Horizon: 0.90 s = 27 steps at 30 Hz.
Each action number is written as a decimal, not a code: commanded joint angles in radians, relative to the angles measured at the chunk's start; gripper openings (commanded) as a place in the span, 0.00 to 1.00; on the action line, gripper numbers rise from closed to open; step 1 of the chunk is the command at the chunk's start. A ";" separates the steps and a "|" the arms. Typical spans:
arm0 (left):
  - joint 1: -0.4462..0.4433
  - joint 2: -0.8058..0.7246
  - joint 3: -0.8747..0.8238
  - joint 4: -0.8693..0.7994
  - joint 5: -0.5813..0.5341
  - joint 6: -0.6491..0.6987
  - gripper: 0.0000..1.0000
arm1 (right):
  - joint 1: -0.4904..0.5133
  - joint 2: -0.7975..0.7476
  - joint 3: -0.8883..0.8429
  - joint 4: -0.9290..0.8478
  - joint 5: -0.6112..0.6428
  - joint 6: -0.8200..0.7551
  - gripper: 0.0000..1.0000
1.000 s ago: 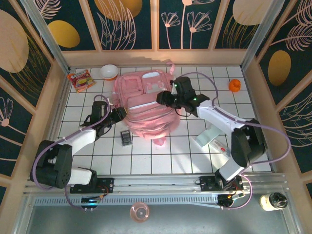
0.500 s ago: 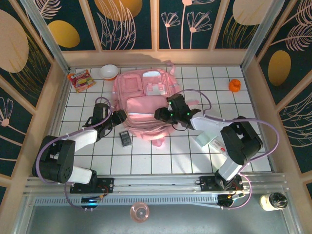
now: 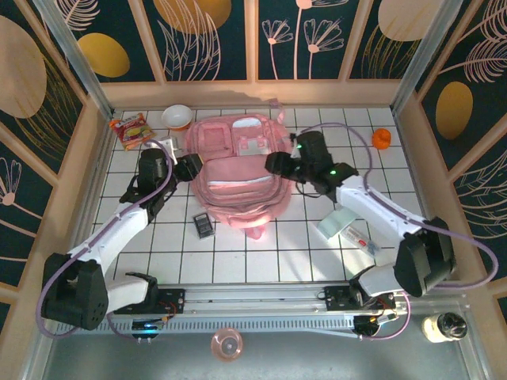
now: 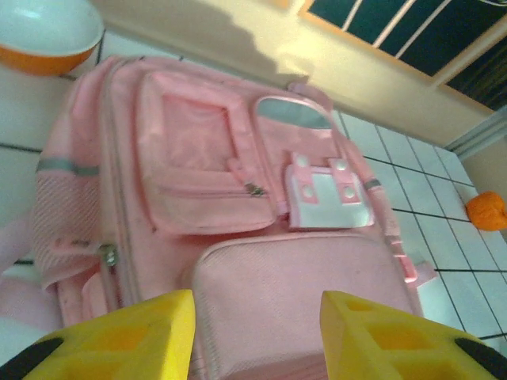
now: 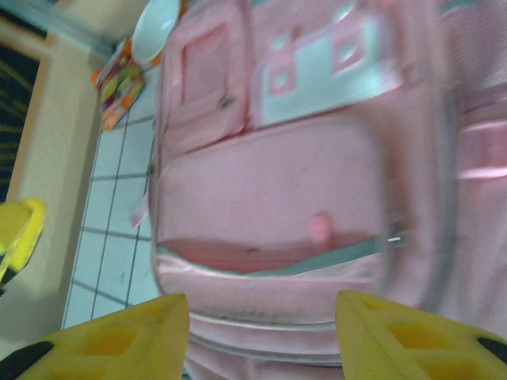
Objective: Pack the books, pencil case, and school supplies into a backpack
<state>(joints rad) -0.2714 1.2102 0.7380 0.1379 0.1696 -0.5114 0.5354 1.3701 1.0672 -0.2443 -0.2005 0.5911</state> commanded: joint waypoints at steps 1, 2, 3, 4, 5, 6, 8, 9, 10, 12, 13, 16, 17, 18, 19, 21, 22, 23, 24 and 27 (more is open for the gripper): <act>-0.064 0.009 0.037 -0.078 -0.043 0.077 0.45 | -0.106 -0.052 0.002 -0.195 0.013 -0.080 0.52; -0.085 0.021 0.044 -0.082 -0.056 0.091 0.45 | -0.150 -0.065 -0.011 -0.223 0.003 -0.090 0.52; -0.101 0.032 0.049 -0.083 -0.064 0.100 0.45 | -0.188 -0.073 -0.022 -0.247 -0.004 -0.099 0.52; -0.116 0.049 0.051 -0.081 -0.068 0.104 0.45 | -0.231 -0.079 -0.038 -0.272 -0.005 -0.109 0.53; -0.127 0.067 0.054 -0.078 -0.067 0.105 0.45 | -0.272 -0.080 -0.057 -0.297 -0.004 -0.120 0.53; -0.135 0.085 0.055 -0.076 -0.064 0.103 0.45 | -0.303 -0.081 -0.073 -0.312 -0.002 -0.129 0.53; -0.152 0.121 0.053 -0.061 -0.056 0.101 0.45 | -0.363 -0.080 -0.116 -0.334 0.022 -0.138 0.53; -0.157 0.136 0.052 -0.054 -0.055 0.099 0.45 | -0.381 -0.078 -0.136 -0.337 0.034 -0.141 0.53; -0.164 0.155 0.049 -0.049 -0.054 0.097 0.45 | -0.395 -0.076 -0.160 -0.335 0.043 -0.143 0.53; -0.172 0.187 0.050 -0.049 -0.047 0.099 0.45 | -0.410 -0.068 -0.199 -0.323 0.046 -0.139 0.53; -0.176 0.201 0.051 -0.049 -0.043 0.098 0.45 | -0.412 -0.064 -0.220 -0.311 0.041 -0.132 0.53; -0.179 0.237 0.049 -0.047 -0.038 0.102 0.45 | -0.411 -0.051 -0.279 -0.273 0.009 -0.108 0.53; -0.181 0.246 0.048 -0.046 -0.037 0.103 0.45 | -0.409 -0.047 -0.296 -0.263 0.001 -0.097 0.53; -0.181 0.253 0.046 -0.046 -0.038 0.104 0.45 | -0.408 -0.044 -0.308 -0.255 -0.005 -0.089 0.53; -0.181 0.260 0.043 -0.044 -0.038 0.106 0.45 | -0.404 -0.042 -0.320 -0.247 -0.009 -0.082 0.53; -0.181 0.270 0.040 -0.040 -0.036 0.104 0.46 | -0.391 -0.039 -0.334 -0.240 -0.009 -0.071 0.53; -0.181 0.271 0.038 -0.037 -0.036 0.102 0.46 | -0.382 -0.037 -0.338 -0.237 -0.007 -0.067 0.53; -0.180 0.273 0.038 -0.032 -0.035 0.100 0.46 | -0.375 -0.036 -0.339 -0.236 -0.008 -0.064 0.53; -0.181 0.273 0.037 -0.026 -0.032 0.096 0.46 | -0.365 -0.036 -0.341 -0.237 -0.008 -0.061 0.53; -0.182 0.270 0.037 -0.013 -0.027 0.084 0.46 | -0.361 -0.048 -0.326 -0.264 -0.002 -0.062 0.53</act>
<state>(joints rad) -0.4473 1.4784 0.7723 0.1020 0.1265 -0.4232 0.1688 1.3289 0.7357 -0.5083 -0.1986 0.5110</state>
